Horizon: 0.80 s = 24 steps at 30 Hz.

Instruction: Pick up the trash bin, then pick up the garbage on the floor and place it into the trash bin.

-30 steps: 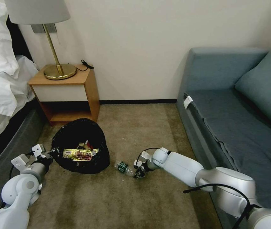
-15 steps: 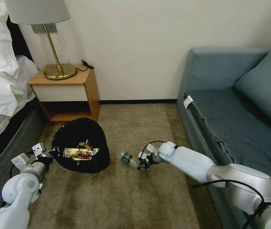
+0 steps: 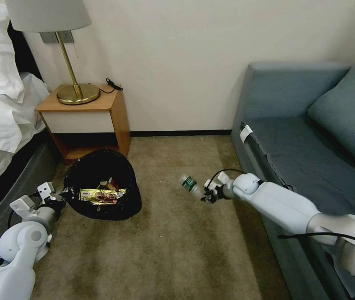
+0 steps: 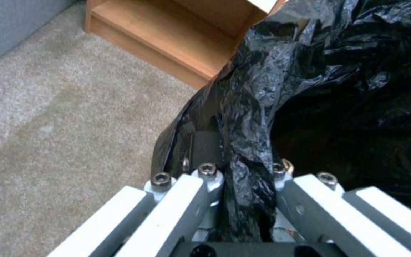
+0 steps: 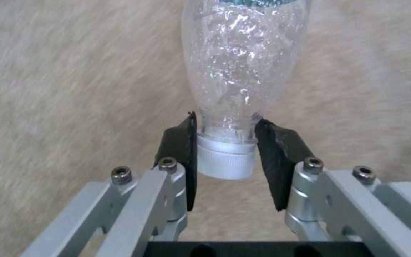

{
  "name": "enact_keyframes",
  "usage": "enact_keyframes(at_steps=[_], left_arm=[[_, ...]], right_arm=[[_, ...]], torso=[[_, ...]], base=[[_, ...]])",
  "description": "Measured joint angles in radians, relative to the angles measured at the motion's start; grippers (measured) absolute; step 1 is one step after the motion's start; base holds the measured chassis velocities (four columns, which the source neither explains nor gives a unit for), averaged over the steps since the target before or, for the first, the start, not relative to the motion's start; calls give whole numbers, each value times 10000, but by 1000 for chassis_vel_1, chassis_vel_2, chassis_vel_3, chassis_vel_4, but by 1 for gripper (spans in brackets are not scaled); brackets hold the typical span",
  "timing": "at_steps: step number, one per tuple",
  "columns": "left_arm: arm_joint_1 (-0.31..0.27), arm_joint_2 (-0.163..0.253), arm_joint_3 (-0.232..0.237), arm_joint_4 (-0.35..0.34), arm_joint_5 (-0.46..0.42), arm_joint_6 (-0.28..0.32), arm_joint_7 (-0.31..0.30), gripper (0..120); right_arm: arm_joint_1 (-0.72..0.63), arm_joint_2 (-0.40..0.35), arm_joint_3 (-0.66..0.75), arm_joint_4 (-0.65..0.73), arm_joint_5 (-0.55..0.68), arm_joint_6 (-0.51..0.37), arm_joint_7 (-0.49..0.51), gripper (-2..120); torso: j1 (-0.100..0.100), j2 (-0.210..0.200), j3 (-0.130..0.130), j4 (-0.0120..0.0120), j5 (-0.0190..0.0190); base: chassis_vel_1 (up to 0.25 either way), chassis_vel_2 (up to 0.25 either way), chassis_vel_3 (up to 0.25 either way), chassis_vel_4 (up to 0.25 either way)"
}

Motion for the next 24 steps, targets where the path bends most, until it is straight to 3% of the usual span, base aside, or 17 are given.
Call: enact_keyframes(at_steps=[11,24], left_arm=[[58,-252,716,224,-31,207,100,3],[43,-317,910,197,-643,417,-157,3]], right_arm=[[421,-697,1536,1987,646,-267,737,26],[1071,-878,2616,3916,1612,-372,1019,26]], torso=[[0,0,0,-2,0],[0,1,0,0,-1]], base=[[0,0,0,0],[0,0,0,0]])
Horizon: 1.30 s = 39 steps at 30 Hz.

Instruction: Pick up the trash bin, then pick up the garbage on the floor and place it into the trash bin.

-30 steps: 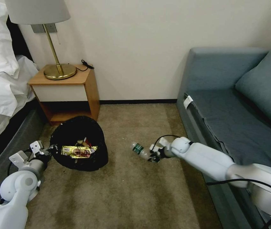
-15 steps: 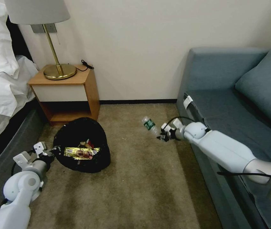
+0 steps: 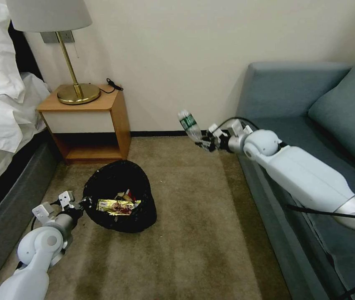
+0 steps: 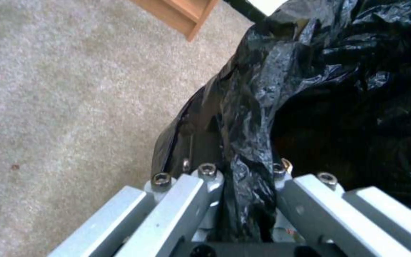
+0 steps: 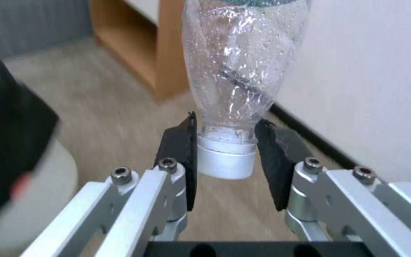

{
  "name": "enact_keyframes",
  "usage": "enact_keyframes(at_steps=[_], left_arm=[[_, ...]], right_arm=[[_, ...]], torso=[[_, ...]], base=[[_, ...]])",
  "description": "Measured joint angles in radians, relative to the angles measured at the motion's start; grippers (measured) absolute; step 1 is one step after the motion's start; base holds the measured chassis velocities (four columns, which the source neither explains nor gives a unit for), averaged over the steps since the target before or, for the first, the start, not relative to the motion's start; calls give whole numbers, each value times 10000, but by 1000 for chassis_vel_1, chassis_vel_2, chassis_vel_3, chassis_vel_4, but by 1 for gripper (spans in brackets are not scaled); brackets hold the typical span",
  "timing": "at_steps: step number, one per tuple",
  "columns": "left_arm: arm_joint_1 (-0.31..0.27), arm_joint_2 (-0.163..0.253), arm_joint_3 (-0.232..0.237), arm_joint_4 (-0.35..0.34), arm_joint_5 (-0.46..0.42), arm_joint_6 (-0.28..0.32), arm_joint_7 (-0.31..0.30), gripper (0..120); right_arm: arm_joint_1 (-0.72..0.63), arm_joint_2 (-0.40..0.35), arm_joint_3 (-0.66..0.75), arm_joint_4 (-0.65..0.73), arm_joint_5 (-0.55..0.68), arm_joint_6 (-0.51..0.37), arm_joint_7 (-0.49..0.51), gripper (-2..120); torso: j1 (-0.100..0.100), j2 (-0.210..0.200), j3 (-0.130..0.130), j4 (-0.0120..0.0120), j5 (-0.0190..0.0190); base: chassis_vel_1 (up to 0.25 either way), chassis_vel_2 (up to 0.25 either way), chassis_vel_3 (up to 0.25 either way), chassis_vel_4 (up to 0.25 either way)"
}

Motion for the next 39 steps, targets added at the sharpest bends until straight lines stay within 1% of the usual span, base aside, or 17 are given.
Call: enact_keyframes(at_steps=[2,3,4,5,6,8,10,11,12,14,15,17,25,28,33,39], left_arm=[[-5,-72,137,78,0,18,-3,3],[-5,-72,137,78,0,18,-3,3],[-37,-124,209,134,17,27,-8,3],[-37,-124,209,134,17,27,-8,3],[-75,-167,259,152,36,46,-22,3],[-87,-186,275,152,48,51,-23,3],[-96,-213,285,84,53,75,-36,3],[-96,-213,285,84,53,75,-36,3],[-96,-218,283,29,40,87,-42,3],[-94,-232,281,-30,15,99,-44,3],[-94,-232,281,-30,15,99,-44,3],[-76,-251,280,-95,-13,119,-52,3],[32,-275,241,-312,-105,172,-75,3],[316,-308,302,-783,-128,213,-116,3],[381,-365,305,-987,-196,227,-192,3],[416,-390,263,-1150,-336,272,-299,3]], right_arm=[[65,-54,181,699,399,-3,297,26],[65,-54,181,699,399,-3,297,26],[66,-70,214,1135,536,-4,403,26],[66,-70,214,1135,536,-4,403,26],[58,-90,243,1623,607,2,515,26],[34,-91,275,1877,627,2,541,26],[-133,-88,372,2727,790,5,687,26],[-133,-88,372,2727,790,5,687,26],[-274,-82,372,3226,874,55,762,26],[-419,-82,263,3776,893,192,794,26],[-419,-82,263,3776,893,192,794,26],[-570,-64,62,4333,932,285,836,26],[-734,88,-323,4843,971,304,930,26],[-1286,334,-460,4913,719,328,1021,26],[-1765,366,-648,4936,411,420,986,26],[-2559,661,-1201,4902,-265,502,907,26]], torso=[[0,0,0,0,-2],[0,0,0,0,-2],[0,0,0,0,-1],[0,0,0,0,-1],[0,-1,0,0,-2],[0,-1,0,0,-2],[0,0,0,0,-4],[0,0,0,0,-4],[0,-1,0,0,-1],[0,0,0,0,-2],[0,0,0,0,-2],[0,0,0,0,-2],[0,0,0,0,-3],[0,0,0,1,-1],[0,0,0,-1,-1],[0,0,0,1,-1]], base=[[0,0,0,0],[0,0,0,0],[0,0,0,0],[0,0,0,0],[0,0,0,0],[0,0,0,0],[0,0,0,0],[0,0,0,0],[0,0,0,0],[0,0,0,0],[0,0,0,0],[0,0,0,0],[0,0,0,0],[0,0,0,0],[0,0,0,0],[0,0,0,0]])
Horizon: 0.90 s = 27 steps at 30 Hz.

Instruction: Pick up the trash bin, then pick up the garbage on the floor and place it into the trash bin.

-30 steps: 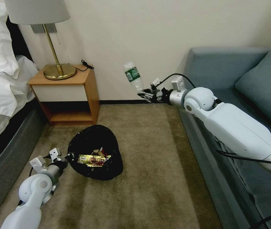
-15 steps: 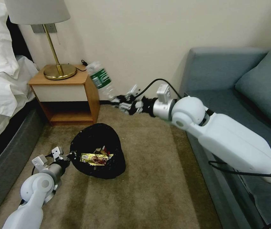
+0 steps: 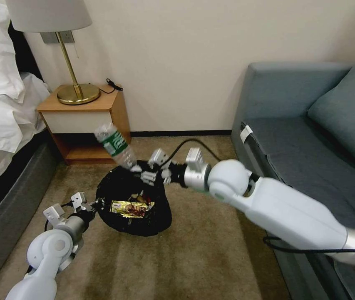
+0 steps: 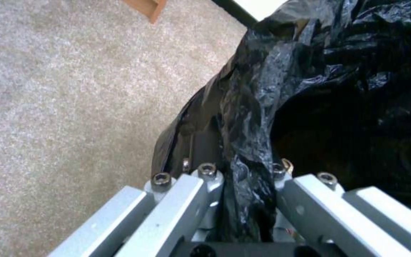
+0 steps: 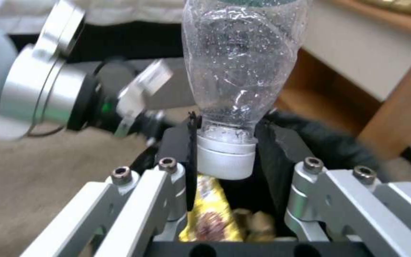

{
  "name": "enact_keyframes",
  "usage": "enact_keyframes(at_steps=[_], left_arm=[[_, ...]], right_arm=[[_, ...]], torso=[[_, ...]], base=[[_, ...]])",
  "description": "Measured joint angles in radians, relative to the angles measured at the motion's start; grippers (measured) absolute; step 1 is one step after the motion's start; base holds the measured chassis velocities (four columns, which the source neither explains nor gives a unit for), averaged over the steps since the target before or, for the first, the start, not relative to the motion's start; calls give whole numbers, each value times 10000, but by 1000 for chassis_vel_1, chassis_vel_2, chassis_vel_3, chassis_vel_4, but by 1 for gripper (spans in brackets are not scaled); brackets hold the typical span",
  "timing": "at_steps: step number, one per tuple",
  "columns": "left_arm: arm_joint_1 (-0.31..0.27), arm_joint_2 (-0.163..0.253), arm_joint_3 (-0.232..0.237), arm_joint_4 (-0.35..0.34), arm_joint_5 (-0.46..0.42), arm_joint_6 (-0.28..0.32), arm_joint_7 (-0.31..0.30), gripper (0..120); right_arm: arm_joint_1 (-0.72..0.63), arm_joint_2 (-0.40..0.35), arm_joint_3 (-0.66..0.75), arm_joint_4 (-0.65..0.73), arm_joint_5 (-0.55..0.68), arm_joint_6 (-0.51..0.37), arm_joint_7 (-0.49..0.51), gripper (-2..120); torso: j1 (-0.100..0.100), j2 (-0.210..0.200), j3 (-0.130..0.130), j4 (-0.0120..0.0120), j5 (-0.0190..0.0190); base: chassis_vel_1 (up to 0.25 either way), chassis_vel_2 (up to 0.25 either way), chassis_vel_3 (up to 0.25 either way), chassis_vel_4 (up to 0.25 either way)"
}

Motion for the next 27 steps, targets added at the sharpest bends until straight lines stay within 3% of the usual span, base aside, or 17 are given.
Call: enact_keyframes(at_steps=[23,27], left_arm=[[13,-12,-82,-173,-265,47,-79,3],[13,-26,-89,-171,-268,48,-86,3]], right_arm=[[-823,290,-524,-590,-1107,245,-201,26],[-797,275,-513,-595,-1112,248,-182,38]], torso=[[0,0,0,-1,0],[0,0,1,-1,1]], base=[[0,0,0,0],[0,0,0,0]])
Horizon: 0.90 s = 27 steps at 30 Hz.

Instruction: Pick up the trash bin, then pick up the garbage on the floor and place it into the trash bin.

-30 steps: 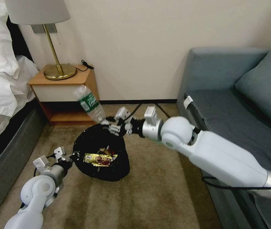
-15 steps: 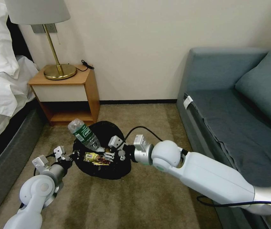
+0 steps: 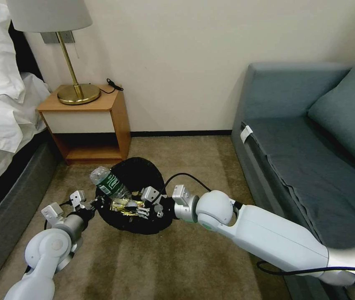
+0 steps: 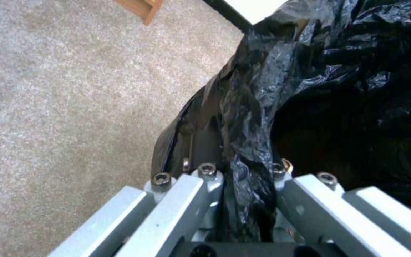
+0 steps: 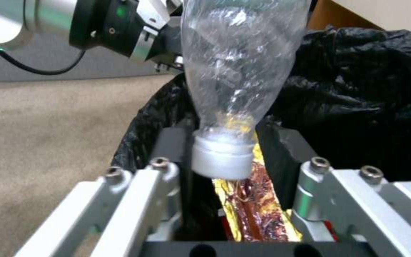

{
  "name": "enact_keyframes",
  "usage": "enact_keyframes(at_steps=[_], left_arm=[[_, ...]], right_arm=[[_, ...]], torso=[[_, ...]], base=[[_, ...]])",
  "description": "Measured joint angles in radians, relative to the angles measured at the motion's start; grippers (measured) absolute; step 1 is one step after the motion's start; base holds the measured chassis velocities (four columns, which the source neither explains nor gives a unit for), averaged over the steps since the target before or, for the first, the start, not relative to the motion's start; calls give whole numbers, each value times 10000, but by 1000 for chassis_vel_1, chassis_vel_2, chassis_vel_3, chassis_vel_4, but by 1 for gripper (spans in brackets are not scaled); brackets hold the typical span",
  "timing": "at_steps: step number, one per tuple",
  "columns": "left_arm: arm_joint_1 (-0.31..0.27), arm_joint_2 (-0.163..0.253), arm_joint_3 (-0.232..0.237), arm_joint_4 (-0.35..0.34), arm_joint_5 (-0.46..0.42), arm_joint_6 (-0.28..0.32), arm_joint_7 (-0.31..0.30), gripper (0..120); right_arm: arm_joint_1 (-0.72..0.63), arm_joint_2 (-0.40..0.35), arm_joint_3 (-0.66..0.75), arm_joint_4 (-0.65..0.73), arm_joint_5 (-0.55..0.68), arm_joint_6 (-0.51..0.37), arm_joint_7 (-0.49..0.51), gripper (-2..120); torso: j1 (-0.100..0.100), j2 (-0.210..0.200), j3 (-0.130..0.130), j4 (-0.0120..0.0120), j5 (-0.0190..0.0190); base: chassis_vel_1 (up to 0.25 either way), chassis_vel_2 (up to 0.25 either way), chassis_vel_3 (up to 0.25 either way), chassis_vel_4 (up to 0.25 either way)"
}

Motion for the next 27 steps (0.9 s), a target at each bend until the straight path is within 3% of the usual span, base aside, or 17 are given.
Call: enact_keyframes(at_steps=[6,8,12,15,22,27], left_arm=[[-2,-2,-38,5,-19,3,-12,3],[-3,2,-59,9,-34,5,-18,3],[-5,6,-66,10,-40,5,-25,3],[-3,50,-89,48,-48,6,-42,3],[-28,117,-140,258,-265,33,-238,3],[-223,48,-129,529,-750,226,-824,3]], right_arm=[[52,-35,26,12,-1,0,8,58],[111,-77,60,43,0,1,8,70],[157,-99,111,77,5,11,18,79],[301,-160,366,207,-2,160,158,95],[432,-478,1209,620,67,249,211,100],[241,-924,2007,1061,310,266,206,100]], torso=[[0,0,0,0,0],[0,0,0,0,0],[0,0,0,0,0],[0,0,0,1,0],[0,0,0,1,0],[0,-1,0,-1,0]], base=[[0,0,0,0],[0,0,0,0],[0,0,0,0],[0,0,0,0],[0,0,0,0],[0,0,0,0]])
